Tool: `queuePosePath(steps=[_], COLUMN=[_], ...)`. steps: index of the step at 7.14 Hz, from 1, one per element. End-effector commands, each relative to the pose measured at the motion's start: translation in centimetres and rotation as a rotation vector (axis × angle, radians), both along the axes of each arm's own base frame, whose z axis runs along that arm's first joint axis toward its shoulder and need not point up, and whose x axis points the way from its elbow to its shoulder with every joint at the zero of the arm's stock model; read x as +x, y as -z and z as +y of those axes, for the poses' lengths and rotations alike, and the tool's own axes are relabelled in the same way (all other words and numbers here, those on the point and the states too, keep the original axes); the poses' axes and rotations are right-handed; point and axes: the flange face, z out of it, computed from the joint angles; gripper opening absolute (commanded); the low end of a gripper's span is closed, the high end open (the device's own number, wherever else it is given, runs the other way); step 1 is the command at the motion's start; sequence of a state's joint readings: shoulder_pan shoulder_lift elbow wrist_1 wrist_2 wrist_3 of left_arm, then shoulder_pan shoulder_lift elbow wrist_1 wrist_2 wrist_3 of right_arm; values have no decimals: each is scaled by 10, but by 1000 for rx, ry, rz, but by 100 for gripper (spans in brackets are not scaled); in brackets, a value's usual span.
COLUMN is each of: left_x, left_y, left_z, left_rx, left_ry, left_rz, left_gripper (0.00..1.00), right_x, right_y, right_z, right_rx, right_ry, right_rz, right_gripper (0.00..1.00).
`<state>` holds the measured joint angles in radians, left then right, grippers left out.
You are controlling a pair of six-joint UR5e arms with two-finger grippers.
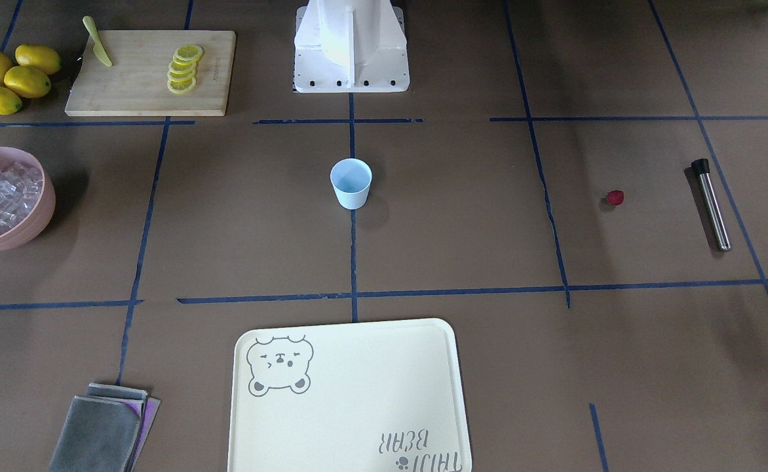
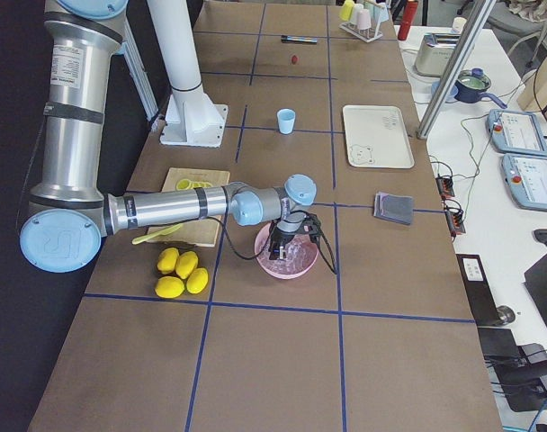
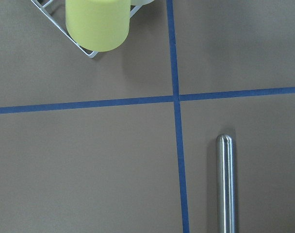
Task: Mash ice and strawberries in cup
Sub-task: 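Lower the right gripper into the bowl and grasp an ice cube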
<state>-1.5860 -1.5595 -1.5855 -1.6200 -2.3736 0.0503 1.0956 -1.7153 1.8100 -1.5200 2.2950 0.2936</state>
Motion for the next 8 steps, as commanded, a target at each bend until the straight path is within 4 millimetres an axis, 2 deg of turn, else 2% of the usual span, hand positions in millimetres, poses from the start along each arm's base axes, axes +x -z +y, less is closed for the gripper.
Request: queuePosePath(steps=[1,2,4,5,6,7,8], left_x=[0,0,0,0,0,0,0], left_y=[0,1,1,0,1,1,1], left_z=[0,0,1,1,1,1,1], left_rx=[-1,0,-1,-1,2,2,0], left_ry=[1,1,1,1,1,1,1], left_rz=[1,1,3,1,1,1,1], left_gripper=[100,100,100,100,100,100,100], right_x=[6,22,68,79,74,62,37], right_y=[9,15,39,60,88,125,177], right_z=[-2,1,32,28,9,-22,-54], right_rx=[17,25,49,87,131,151,131], right_ry=[-12,-41,-114,-146,-158,-168,-174], right_rz=[-7,-10,-19,-36,-68,-84,-89], right_gripper=[0,0,0,0,0,0,0])
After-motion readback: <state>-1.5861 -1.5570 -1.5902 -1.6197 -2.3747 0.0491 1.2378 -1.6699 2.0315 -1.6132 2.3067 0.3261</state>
